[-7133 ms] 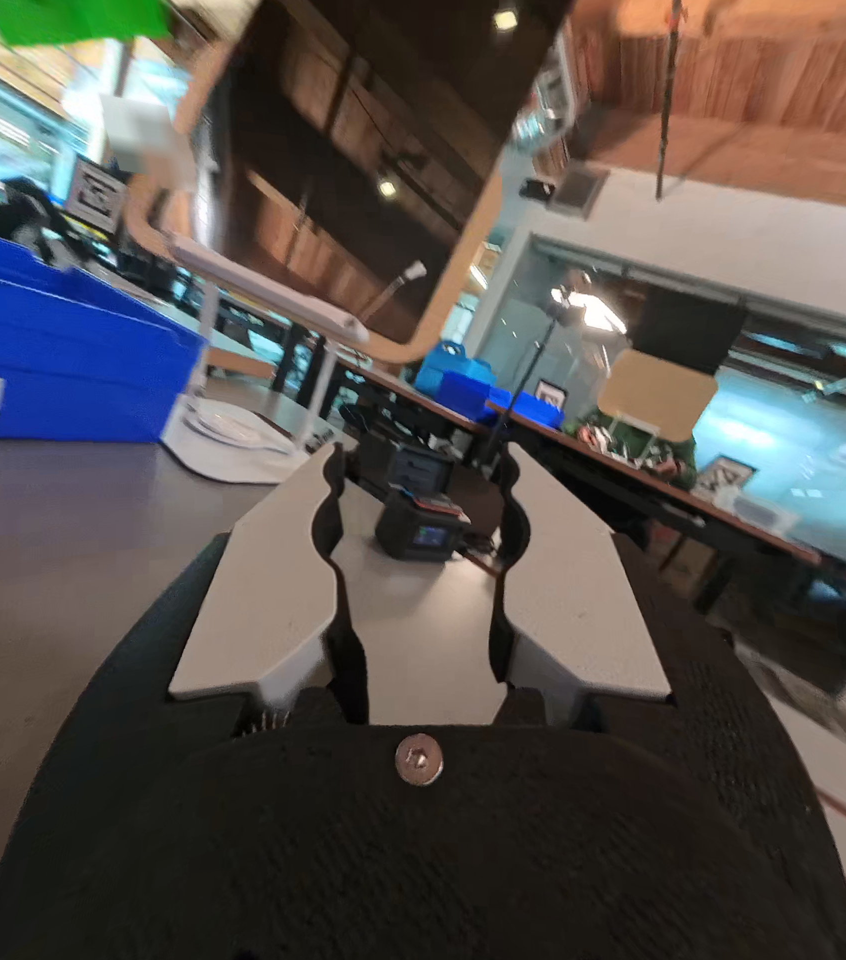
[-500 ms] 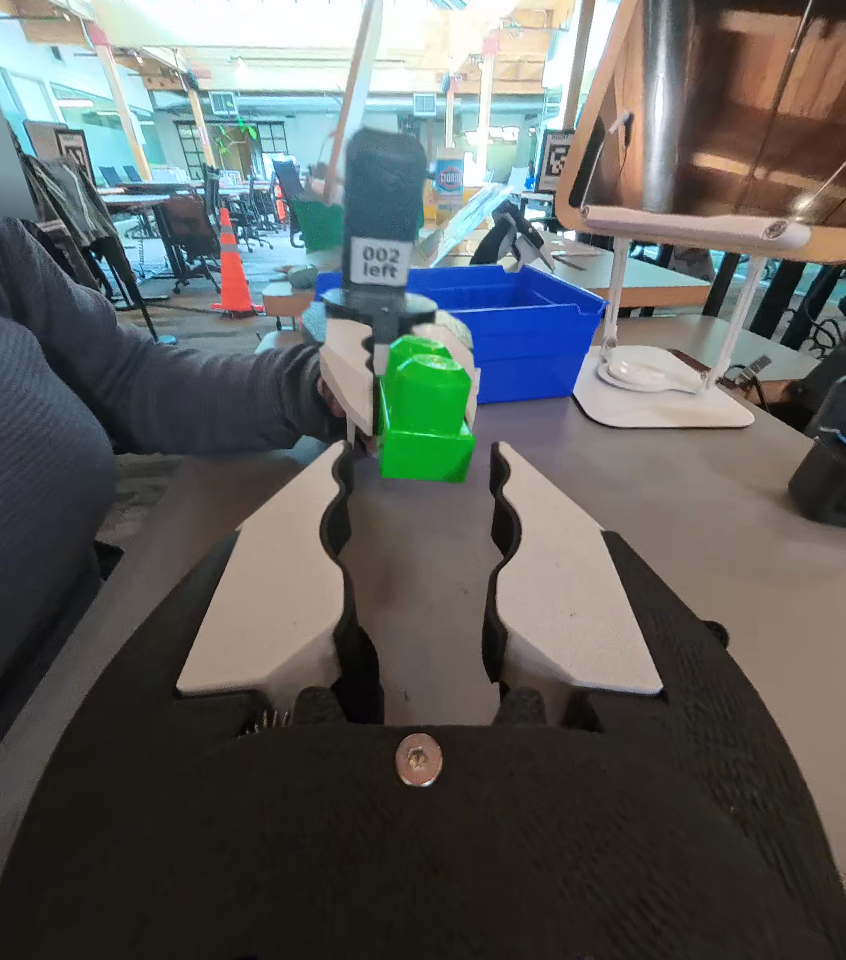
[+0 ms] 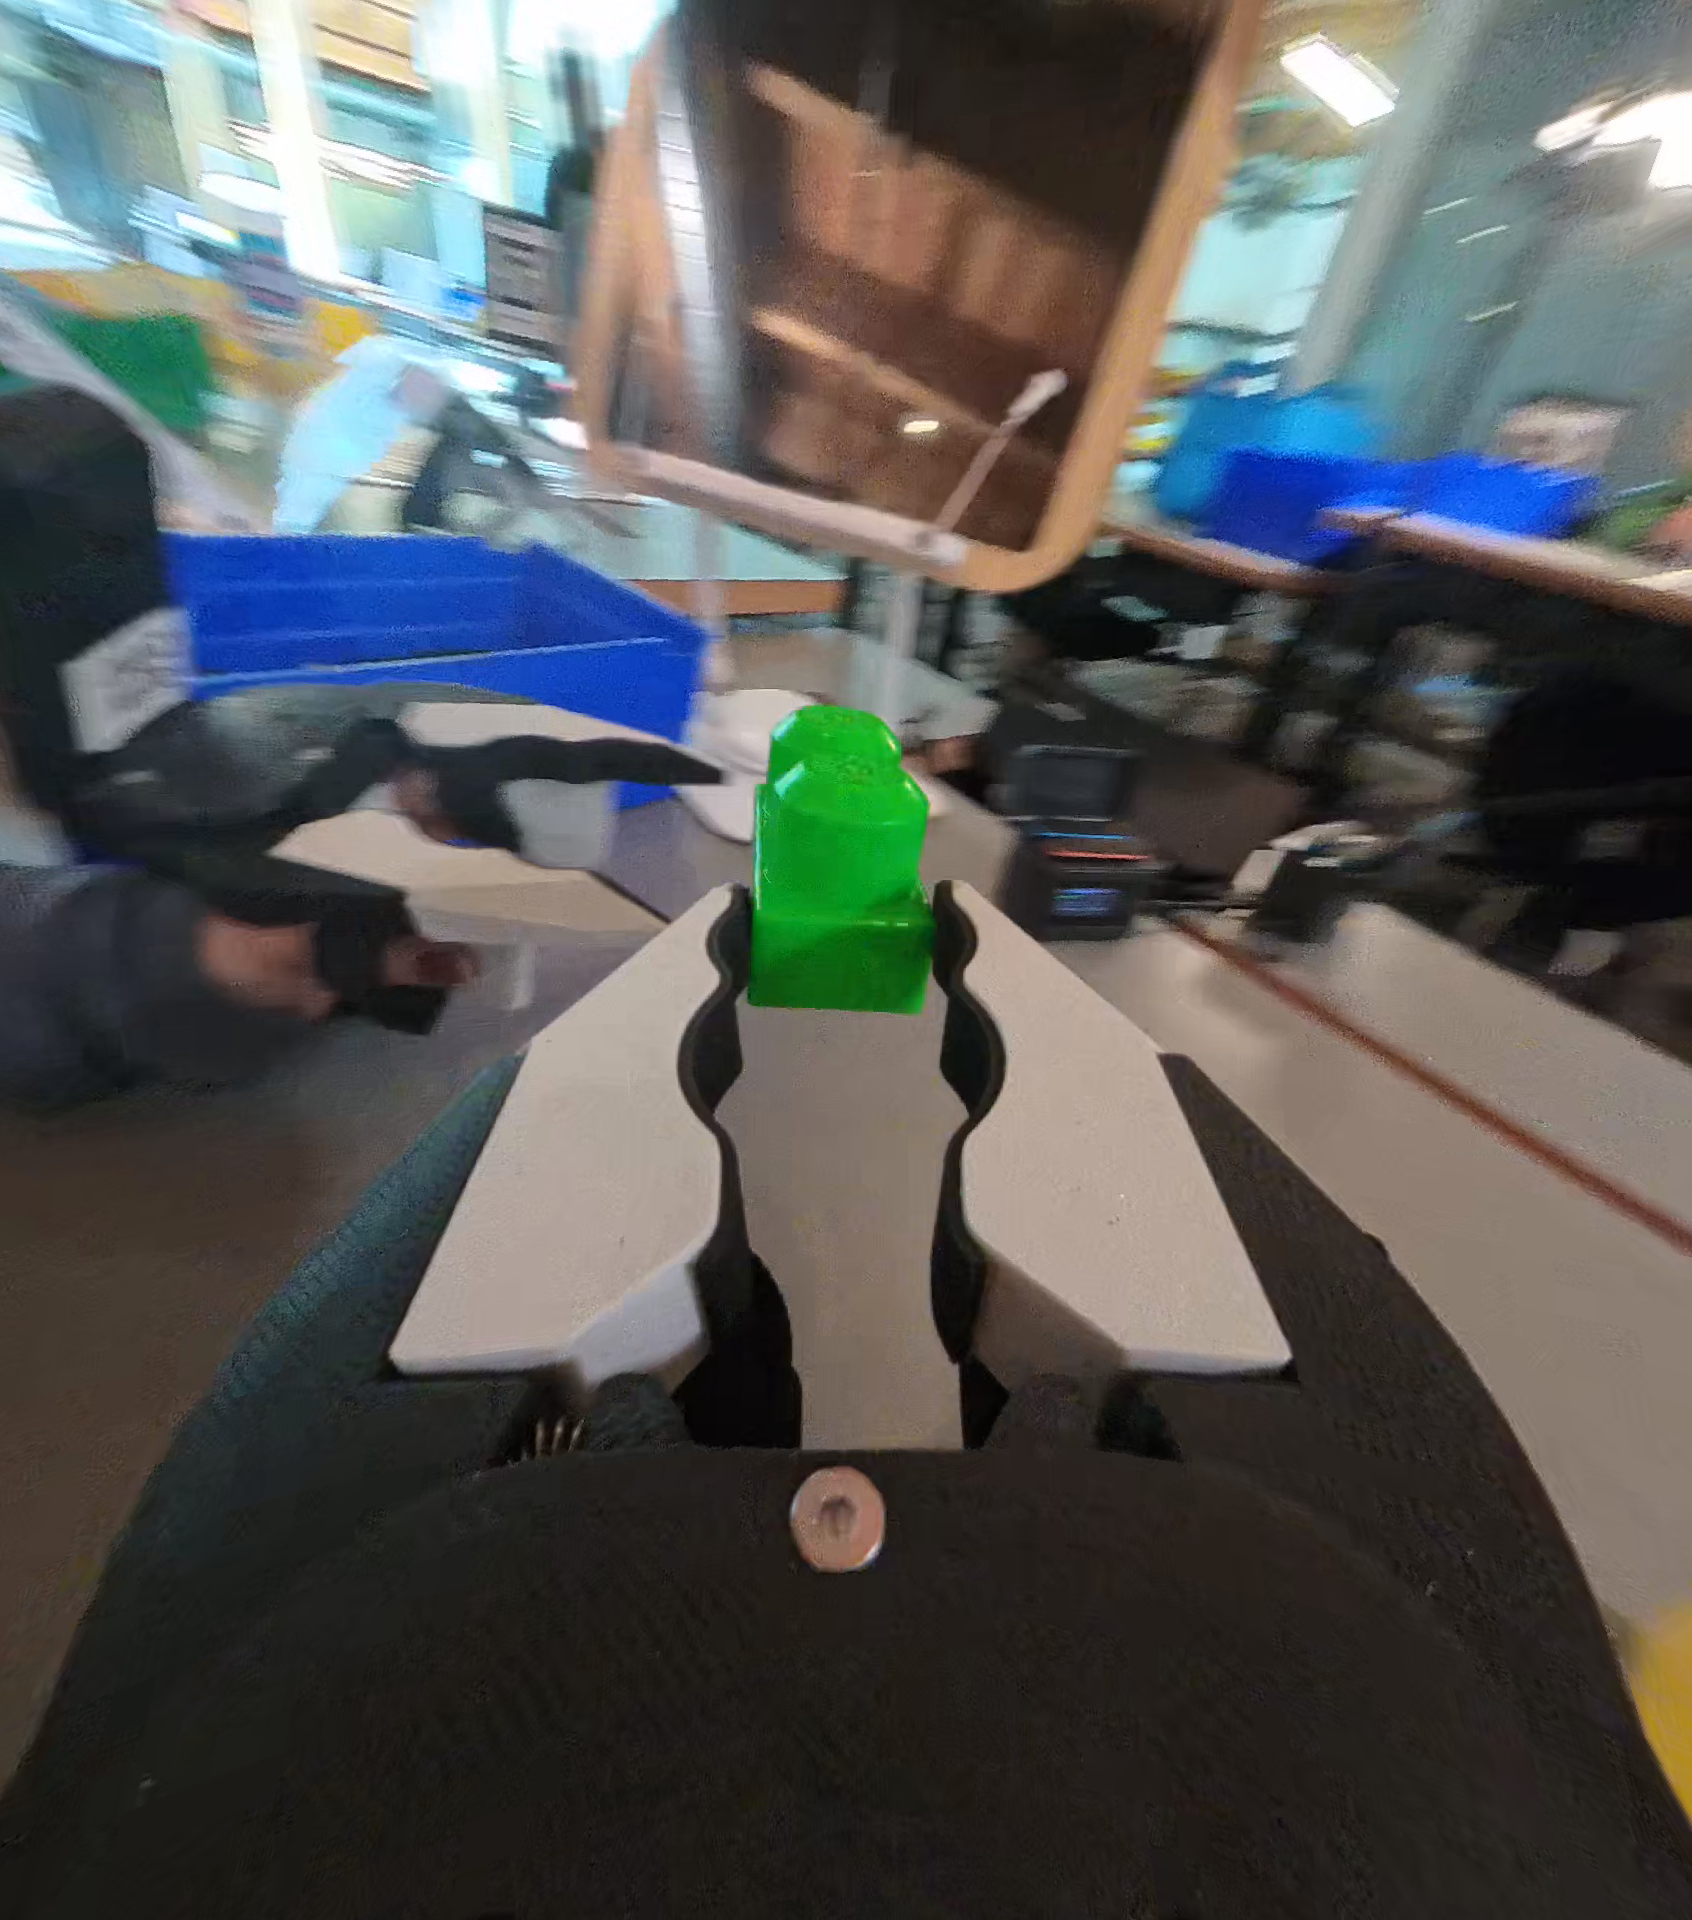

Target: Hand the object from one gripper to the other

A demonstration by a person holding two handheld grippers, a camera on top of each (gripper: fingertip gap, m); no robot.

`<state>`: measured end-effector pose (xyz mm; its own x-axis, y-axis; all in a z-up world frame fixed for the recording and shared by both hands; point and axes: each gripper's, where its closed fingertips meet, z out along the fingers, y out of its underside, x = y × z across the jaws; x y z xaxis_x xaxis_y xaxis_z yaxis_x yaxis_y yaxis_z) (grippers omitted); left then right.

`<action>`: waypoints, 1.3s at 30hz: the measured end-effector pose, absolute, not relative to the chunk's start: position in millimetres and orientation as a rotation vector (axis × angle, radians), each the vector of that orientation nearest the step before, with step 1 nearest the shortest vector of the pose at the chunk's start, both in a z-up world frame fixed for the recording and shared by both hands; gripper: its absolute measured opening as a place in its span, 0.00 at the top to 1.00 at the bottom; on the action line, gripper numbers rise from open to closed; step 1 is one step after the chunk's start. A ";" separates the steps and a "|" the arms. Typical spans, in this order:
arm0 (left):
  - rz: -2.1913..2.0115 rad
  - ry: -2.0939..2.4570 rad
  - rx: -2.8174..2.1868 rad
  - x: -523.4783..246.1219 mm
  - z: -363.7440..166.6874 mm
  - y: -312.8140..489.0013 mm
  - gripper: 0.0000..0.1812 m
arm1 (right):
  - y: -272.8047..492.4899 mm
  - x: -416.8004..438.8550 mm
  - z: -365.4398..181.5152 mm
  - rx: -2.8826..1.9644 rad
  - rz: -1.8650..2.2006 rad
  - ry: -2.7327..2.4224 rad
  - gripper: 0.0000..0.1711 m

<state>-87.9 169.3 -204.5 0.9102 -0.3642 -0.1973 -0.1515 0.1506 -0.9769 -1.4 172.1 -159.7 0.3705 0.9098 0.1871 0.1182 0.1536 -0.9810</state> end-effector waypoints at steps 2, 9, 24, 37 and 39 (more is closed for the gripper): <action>-0.086 0.470 -1.415 -83.2 -207.6 170.3 0.64 | 177.6 7.9 -157.3 -1.286 0.602 -0.951 0.80; -0.081 0.524 -1.397 -74.4 -209.7 167.2 0.67 | 187.7 37.4 -127.6 -1.249 0.339 -0.769 0.80; -0.155 0.540 -1.422 -64.5 -214.3 165.0 0.73 | 219.8 251.4 -237.5 -2.220 0.030 -0.489 0.80; -0.162 0.547 -1.439 -62.8 -218.1 166.7 0.74 | 209.2 249.4 -193.8 -2.089 -0.147 -0.480 0.56; -0.165 0.547 -1.429 -62.3 -216.7 165.9 0.76 | 207.6 200.9 -144.2 -1.797 -0.038 -0.524 0.75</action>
